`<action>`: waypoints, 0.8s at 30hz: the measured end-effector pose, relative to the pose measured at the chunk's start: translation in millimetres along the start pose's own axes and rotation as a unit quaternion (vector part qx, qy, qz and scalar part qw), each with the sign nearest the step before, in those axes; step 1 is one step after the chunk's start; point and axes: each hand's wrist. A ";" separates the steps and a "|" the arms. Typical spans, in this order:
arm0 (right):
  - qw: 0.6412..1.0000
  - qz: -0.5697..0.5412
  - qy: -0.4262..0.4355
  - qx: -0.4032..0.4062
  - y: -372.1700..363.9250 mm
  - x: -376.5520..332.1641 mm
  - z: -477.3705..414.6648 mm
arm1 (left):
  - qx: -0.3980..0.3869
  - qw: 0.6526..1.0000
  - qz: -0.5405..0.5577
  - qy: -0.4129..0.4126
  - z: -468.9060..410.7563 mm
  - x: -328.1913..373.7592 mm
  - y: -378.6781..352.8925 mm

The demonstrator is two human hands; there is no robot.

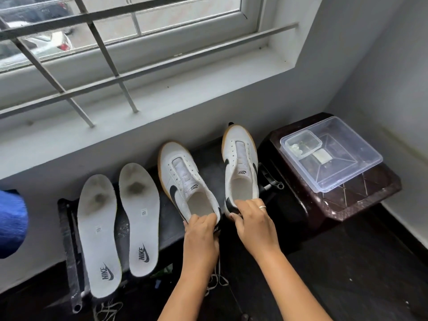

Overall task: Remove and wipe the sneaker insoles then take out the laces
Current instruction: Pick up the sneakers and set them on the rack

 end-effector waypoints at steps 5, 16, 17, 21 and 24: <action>1.000 -0.007 0.000 0.001 -0.1 1.0 2.4 | 0.022 1.000 -0.016 0.000 -7.2 2.5 -5.8; 1.000 -0.015 0.005 -0.004 -1.7 -0.4 3.7 | 0.018 1.000 0.004 -0.004 -11.2 4.1 -10.7; 1.000 -0.015 0.008 -0.008 -1.0 -0.3 3.4 | 0.008 1.000 0.003 -0.007 -12.6 3.2 -9.6; 0.997 -0.066 -0.008 -0.042 6.3 2.4 -2.6 | 0.017 0.998 0.058 -0.011 -14.3 1.2 3.1; 0.983 -0.142 -0.113 -0.014 13.3 2.3 -12.2 | 0.117 0.985 0.115 0.045 -18.5 2.6 14.2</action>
Point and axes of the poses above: each hand's wrist, its own z-axis away from the middle knuckle, its own y-axis out of the back of the hand, x = y × z, and after that the axes turned 14 degrees about z, right-handed
